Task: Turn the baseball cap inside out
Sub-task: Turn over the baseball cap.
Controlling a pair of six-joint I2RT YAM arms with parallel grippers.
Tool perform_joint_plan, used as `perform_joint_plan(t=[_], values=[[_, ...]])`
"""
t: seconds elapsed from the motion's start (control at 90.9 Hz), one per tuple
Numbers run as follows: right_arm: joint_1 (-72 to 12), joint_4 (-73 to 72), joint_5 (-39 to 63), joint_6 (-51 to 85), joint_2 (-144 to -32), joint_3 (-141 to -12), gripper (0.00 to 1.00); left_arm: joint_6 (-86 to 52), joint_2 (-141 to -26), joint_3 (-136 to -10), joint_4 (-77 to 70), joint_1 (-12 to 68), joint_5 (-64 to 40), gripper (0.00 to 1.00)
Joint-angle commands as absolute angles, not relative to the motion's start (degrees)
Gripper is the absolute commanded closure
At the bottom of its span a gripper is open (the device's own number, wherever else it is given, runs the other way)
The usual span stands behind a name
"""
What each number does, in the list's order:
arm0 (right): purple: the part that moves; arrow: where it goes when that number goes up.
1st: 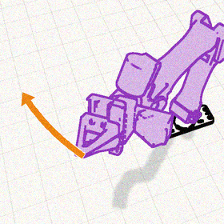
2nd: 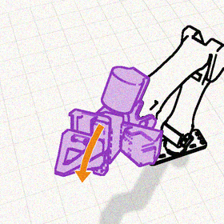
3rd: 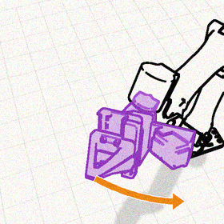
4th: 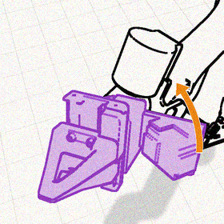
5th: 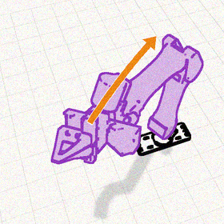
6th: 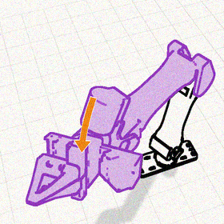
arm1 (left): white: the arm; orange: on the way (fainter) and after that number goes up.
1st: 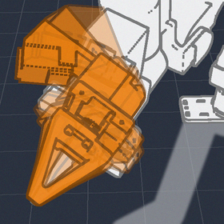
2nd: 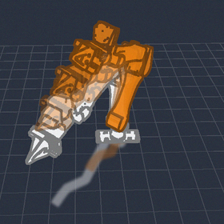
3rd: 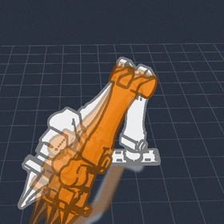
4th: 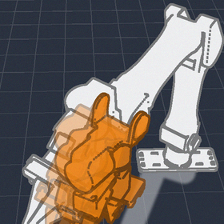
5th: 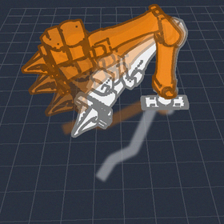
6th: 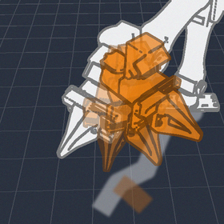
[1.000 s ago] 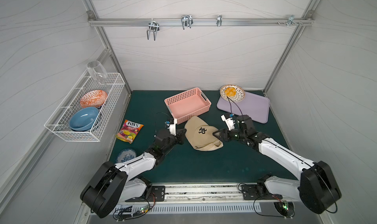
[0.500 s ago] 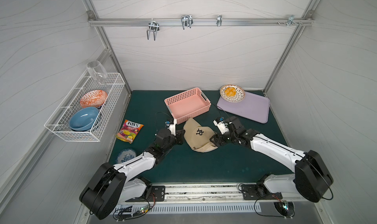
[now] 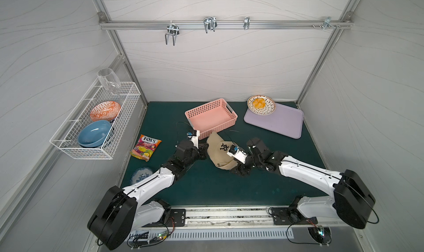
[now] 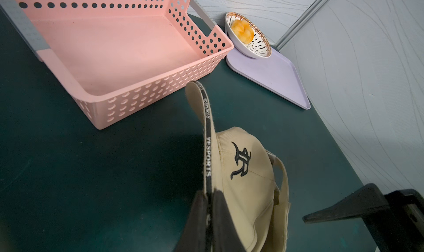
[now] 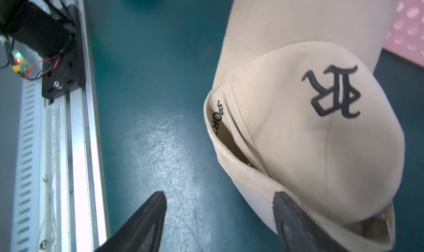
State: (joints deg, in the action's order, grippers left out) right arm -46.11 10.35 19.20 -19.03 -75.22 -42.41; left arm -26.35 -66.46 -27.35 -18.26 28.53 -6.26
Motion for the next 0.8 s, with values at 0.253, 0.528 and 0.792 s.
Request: perform_joint_plan(t=[0.253, 0.528, 0.792], values=[[-46.5, 9.2, 18.4, -38.8, -84.2, -46.0, 0.23, -24.4, -66.2, -29.8, -16.4, 28.3, -8.1, 1.0], [-47.7, 9.3, 12.9, -41.5, -90.1, -48.3, 0.29, -24.3, -66.0, -30.6, -15.5, 28.4, -8.4, 1.0], [-50.9, -0.9, 1.3, -41.1, -88.5, -43.3, 0.88, -29.5, -63.9, -32.7, -11.2, 26.9, -6.6, 1.0]])
